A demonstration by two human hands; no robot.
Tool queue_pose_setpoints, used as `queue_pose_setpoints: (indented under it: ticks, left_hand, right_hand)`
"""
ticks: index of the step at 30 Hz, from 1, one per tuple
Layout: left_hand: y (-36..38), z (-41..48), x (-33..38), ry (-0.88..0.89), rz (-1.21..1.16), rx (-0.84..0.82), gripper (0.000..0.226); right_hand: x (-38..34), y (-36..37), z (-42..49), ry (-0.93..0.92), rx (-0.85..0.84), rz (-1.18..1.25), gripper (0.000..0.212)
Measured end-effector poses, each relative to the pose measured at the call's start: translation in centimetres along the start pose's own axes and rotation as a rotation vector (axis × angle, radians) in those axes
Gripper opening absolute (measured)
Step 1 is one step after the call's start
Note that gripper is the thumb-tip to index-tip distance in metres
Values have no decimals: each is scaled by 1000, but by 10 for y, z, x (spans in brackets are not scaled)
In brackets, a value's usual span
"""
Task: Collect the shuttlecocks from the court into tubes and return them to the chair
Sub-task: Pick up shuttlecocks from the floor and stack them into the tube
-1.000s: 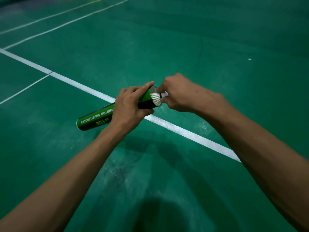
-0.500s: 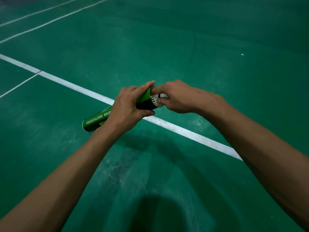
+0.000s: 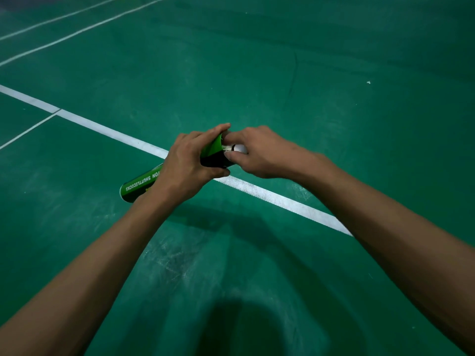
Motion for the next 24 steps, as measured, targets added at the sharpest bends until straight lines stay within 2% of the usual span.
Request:
queue_pose_setpoints:
  ticks: [6,10,14,17,20,24]
  left_hand:
    - [-4,-11,-4,4,60,-50,99]
    - [1,-12,4,20,55,-59,98]
    - [-4,-8,1,-17,-27,-9,94]
    - [-4,-14,3,18,54,-60,98]
    - [-3,-15,5,9,32,-56,97]
    - [-7,-7,0,-47,-39,-33,96]
  right_hand:
    - [13,-31,4,50,-75,73,27]
    - [3,-16,3,32,-107,39,8]
    - [4,5,-1,131,14,278,15]
    - [10,12,-2,207,-130,391,10]
    - [14,7,-1,253,-212,462,18]
    - [19,-10,-5,248,-257,512,41]
Point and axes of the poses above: each hand's wrist, its own z-axis towards the middle knuckle, its own y-axis out of the palm, x = y × z, the point moved 3 cm from there along z, towards the middle knuckle, and after that the axes turned 10 degrees about x, right-handed, at the moved point
